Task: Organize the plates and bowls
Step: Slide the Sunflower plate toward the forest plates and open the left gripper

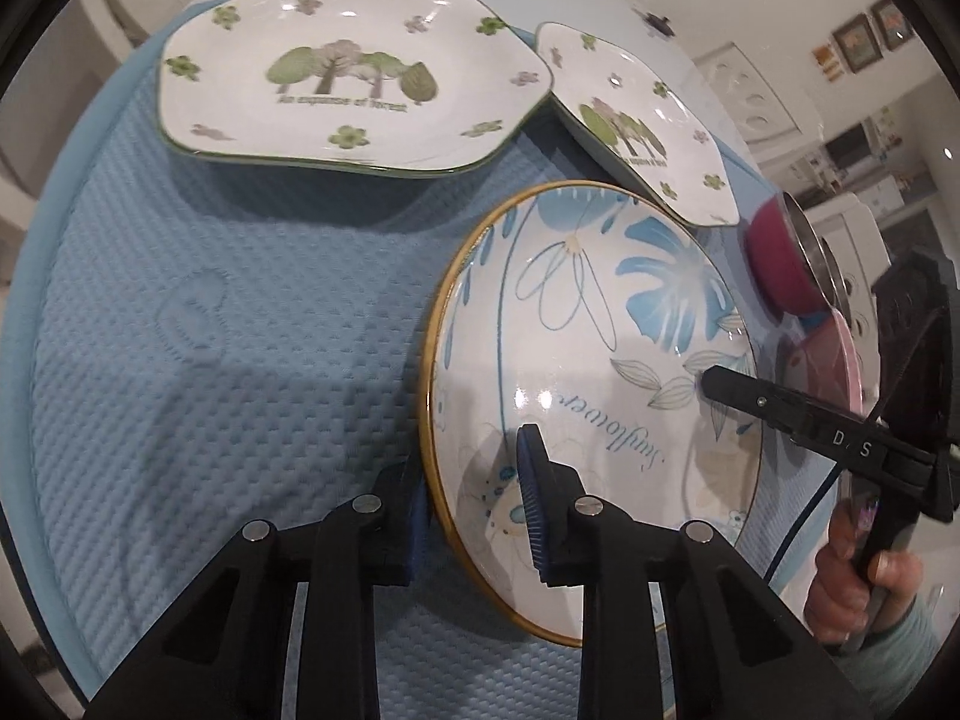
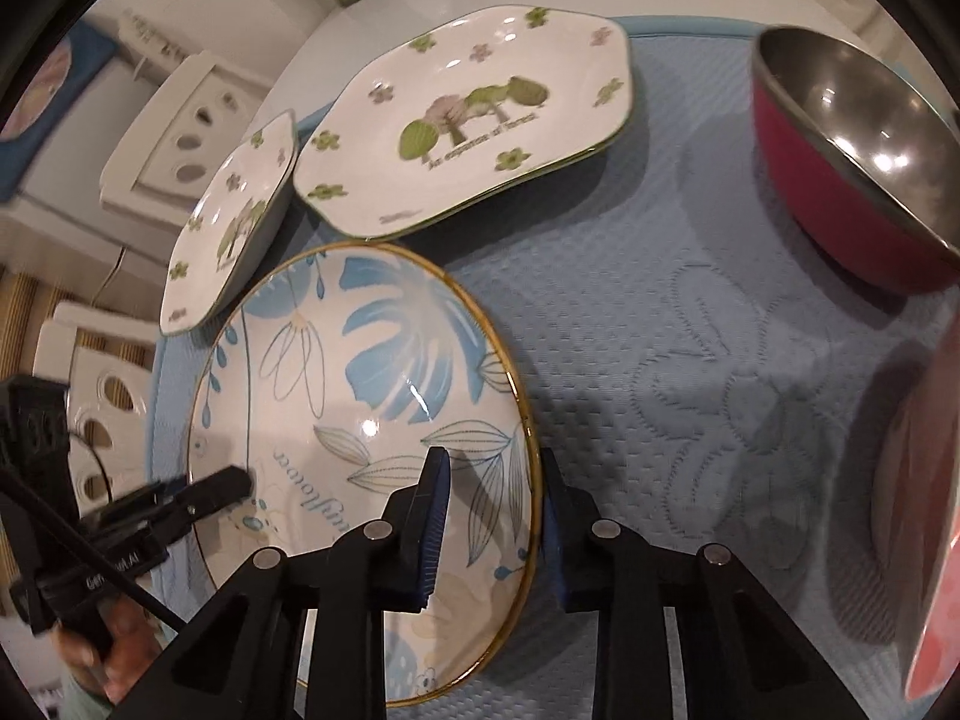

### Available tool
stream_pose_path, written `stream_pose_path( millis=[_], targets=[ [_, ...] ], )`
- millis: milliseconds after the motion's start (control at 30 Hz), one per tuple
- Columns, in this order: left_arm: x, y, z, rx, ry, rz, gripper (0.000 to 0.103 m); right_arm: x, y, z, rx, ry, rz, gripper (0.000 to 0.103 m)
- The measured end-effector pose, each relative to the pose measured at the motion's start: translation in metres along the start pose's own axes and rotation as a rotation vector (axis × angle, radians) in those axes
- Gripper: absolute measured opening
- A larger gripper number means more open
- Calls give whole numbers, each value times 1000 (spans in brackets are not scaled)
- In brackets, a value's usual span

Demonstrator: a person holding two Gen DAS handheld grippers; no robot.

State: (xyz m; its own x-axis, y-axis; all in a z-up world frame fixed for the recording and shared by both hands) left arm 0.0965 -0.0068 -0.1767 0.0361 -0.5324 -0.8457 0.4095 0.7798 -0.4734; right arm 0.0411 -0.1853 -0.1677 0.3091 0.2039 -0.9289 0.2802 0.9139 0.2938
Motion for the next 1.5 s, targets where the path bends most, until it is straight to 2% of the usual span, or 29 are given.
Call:
stream_pose_path(
  millis=[133, 267, 433, 733, 933, 1267, 1500],
  targets=[
    [0, -4, 2, 72, 1, 10, 24, -1, 4, -2, -80, 23, 17, 27],
    [-4, -8, -1, 125, -19, 39, 24, -5, 12, -12, -172, 9, -52, 27],
    [-22, -8, -10, 158, -49, 70, 24, -12, 18, -26, -182, 2, -42, 28],
    [-73, 5, -44, 117, -105, 98, 24, -42, 57, -48, -222, -14, -19, 28],
    [-91, 22, -72, 81, -109, 138, 24, -44, 84, -77, -260, 17, -2, 28],
    [-74, 41, -103, 84, -85, 205, 24, -16, 92, -111, -287, 84, -28, 28],
    [-68, 45, -110, 72, -85, 202, 24, -11, 91, -117, -305, 83, -69, 28]
  ],
)
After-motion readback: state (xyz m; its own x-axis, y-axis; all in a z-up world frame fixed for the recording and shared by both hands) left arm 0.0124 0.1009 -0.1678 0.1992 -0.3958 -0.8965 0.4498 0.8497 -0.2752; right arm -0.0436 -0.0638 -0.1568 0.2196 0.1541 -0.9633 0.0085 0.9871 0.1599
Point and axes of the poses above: each gripper's, at about its wrist camera, not at the fingertips, and x roughly the way its jaws point, y to its left, z to its top, the point moved 7 cm from there along x, roughly the way its jaws point, and after that the axes turned 6 degrees about -z, right-handed, at the moved point
